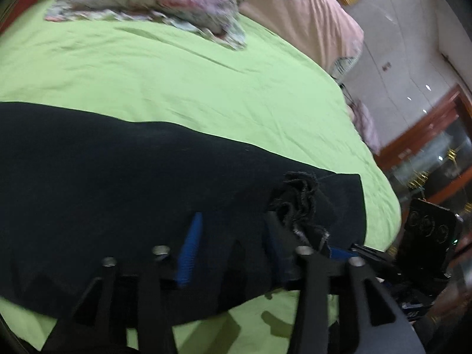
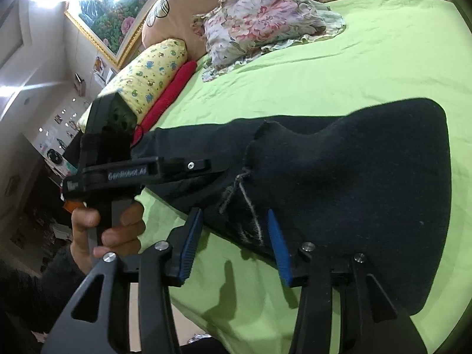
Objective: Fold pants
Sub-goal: 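Lower the cuff onto the pants and open the right gripper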
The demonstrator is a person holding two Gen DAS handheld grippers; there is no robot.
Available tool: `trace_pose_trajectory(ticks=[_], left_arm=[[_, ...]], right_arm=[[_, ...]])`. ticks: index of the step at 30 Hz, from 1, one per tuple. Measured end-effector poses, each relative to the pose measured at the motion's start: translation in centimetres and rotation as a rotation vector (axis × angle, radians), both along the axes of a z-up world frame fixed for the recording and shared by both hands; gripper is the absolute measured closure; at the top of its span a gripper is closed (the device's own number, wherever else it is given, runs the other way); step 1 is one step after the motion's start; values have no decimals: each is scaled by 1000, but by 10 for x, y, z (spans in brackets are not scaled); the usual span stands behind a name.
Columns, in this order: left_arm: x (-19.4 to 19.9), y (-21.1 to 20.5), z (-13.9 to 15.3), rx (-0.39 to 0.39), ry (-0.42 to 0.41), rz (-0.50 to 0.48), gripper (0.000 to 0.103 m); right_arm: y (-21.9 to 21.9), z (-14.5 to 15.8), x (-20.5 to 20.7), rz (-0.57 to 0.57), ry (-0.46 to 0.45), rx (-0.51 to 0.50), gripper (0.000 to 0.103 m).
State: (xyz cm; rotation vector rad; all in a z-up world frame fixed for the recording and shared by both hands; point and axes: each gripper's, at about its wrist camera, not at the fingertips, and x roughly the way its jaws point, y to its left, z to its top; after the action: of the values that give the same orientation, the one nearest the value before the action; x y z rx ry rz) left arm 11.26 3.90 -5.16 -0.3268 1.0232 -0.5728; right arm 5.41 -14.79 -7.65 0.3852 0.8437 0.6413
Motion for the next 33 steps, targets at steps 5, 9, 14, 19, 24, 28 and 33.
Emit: trace_pose_trajectory(ticks=[5,9,14,19,24,28,33], left_arm=[[-20,22,3,38,-26,70,43],[-28,33,4,39,-11,108,40],[-37,48,10,19,-14,159,39],[-48,59,18,36,-34,212,35],[-65,79,20,31,-35,323,30],[-75,97,17,18,-11,389,29],[-89,125,15,38,18,528,28]], right_arm=[[0,15,-5,1,-34,41,56],[0,23,-7,-8,-50,45,56],[-2,26,-11,-19,-51,59,55],[-3,29,-15,-24,-52,78,55],[-3,33,-19,-33,-55,77,48],[1,36,-20,-23,-57,77,47],[8,36,-17,-13,-50,69,40]])
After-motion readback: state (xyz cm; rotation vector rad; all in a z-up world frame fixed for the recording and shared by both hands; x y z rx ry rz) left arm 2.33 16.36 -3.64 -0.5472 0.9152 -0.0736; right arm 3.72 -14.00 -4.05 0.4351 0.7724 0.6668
